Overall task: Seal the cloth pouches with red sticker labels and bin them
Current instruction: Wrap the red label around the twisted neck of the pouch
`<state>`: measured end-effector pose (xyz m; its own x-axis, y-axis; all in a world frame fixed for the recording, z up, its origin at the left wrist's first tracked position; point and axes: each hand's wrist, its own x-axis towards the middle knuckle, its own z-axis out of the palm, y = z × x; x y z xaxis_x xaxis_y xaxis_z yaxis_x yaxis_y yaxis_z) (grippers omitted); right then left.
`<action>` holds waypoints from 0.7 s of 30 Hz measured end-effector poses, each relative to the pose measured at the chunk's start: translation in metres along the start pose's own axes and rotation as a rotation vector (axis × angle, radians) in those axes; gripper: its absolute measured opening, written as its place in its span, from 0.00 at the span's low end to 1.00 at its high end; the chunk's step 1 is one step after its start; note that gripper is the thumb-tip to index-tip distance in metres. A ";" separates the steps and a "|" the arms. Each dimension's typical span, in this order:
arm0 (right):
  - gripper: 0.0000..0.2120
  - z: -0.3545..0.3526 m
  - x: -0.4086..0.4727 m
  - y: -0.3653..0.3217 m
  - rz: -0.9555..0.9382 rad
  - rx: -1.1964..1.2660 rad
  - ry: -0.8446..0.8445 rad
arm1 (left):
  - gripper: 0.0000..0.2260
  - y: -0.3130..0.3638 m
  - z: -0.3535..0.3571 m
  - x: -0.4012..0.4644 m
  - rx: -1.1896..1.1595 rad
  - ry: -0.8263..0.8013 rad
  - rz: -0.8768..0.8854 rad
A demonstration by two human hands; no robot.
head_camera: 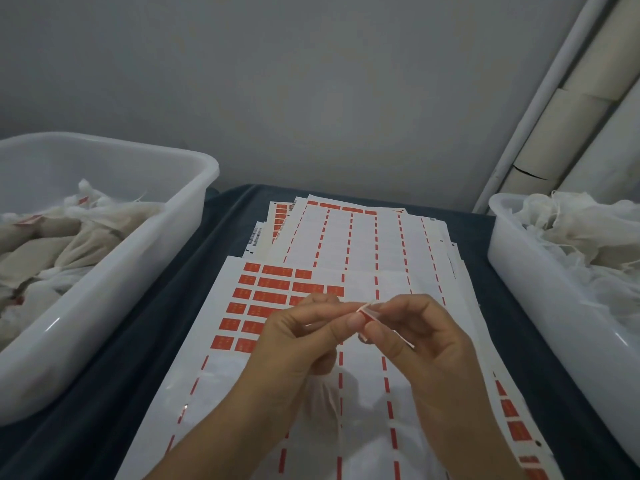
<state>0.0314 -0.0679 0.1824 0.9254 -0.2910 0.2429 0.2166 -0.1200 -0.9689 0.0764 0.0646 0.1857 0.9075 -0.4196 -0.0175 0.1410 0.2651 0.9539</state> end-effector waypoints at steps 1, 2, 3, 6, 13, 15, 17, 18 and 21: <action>0.15 0.000 0.000 0.000 -0.008 -0.005 0.006 | 0.13 0.000 0.000 0.000 -0.003 0.007 -0.005; 0.15 0.000 0.001 0.000 -0.015 -0.008 0.008 | 0.13 0.000 0.001 -0.001 -0.009 0.015 -0.012; 0.14 0.000 0.001 0.000 -0.024 -0.012 0.012 | 0.13 0.000 0.001 -0.001 -0.015 0.022 -0.020; 0.14 -0.001 0.001 -0.001 -0.038 -0.007 0.016 | 0.13 0.000 0.002 -0.002 -0.029 0.033 -0.038; 0.15 -0.002 -0.001 0.001 -0.032 0.010 0.030 | 0.11 -0.001 0.002 -0.001 -0.039 0.054 -0.053; 0.15 -0.002 -0.001 0.003 -0.043 -0.004 0.035 | 0.12 -0.003 0.002 -0.001 -0.033 0.052 -0.050; 0.14 -0.001 -0.001 0.004 -0.072 -0.046 0.045 | 0.12 -0.005 0.001 0.000 -0.016 0.045 -0.049; 0.14 0.001 -0.002 0.004 -0.084 -0.064 0.055 | 0.12 -0.006 0.000 0.000 -0.006 0.042 -0.048; 0.15 0.004 -0.002 0.008 -0.092 -0.100 0.056 | 0.11 -0.008 0.001 0.001 0.010 0.081 -0.082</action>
<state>0.0322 -0.0644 0.1740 0.8836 -0.3269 0.3352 0.2649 -0.2413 -0.9336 0.0758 0.0614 0.1785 0.9221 -0.3682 -0.1190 0.2121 0.2236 0.9513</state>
